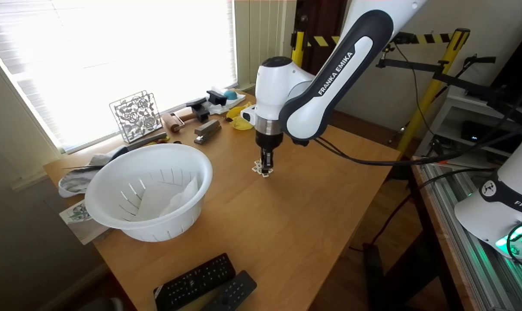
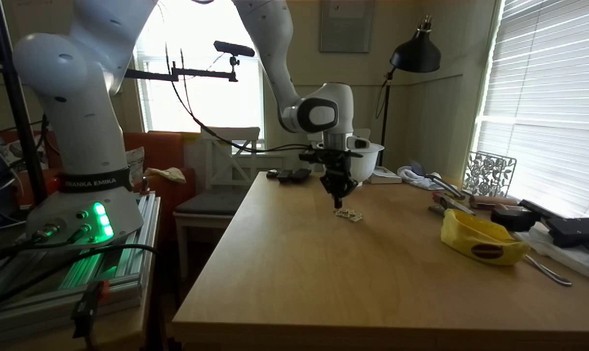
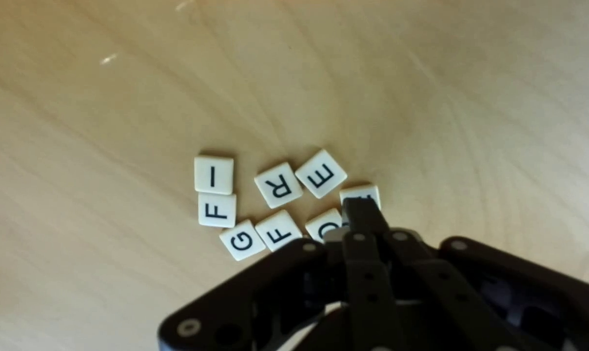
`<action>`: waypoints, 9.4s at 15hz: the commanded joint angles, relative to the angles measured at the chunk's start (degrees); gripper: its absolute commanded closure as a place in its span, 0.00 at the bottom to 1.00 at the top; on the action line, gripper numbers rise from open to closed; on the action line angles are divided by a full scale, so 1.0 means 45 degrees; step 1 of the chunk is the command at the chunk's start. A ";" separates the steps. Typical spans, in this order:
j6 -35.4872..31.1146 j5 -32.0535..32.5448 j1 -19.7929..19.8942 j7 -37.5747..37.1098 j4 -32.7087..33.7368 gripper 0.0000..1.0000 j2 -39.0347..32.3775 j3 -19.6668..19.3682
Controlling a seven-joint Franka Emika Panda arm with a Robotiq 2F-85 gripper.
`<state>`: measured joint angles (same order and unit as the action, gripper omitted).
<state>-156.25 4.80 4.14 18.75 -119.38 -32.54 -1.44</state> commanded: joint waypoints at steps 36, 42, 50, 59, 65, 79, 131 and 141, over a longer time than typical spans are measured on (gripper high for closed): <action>0.0700 -0.0744 0.0459 -0.1284 0.0310 1.00 0.0391 0.0976; 0.0055 -0.1338 0.0934 -0.1713 -0.0482 1.00 0.0415 0.0895; -0.1387 -0.1072 0.0721 -0.2668 -0.0997 1.00 0.0508 0.0004; -0.1733 -0.1147 0.0872 -0.2445 -0.0674 1.00 0.0331 0.0322; -0.1736 -0.1276 0.1103 -0.2195 -0.0452 1.00 0.0164 0.0670; -0.1568 -0.1517 0.1767 -0.1835 -0.0197 1.00 -0.0334 0.1439; 0.1089 0.2169 0.0738 0.3774 0.2303 1.00 -0.1695 0.0866; 0.1045 0.2274 0.0621 0.5537 0.2276 1.00 -0.1669 0.0911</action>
<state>-151.69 13.14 7.22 42.22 -110.66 -37.61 2.54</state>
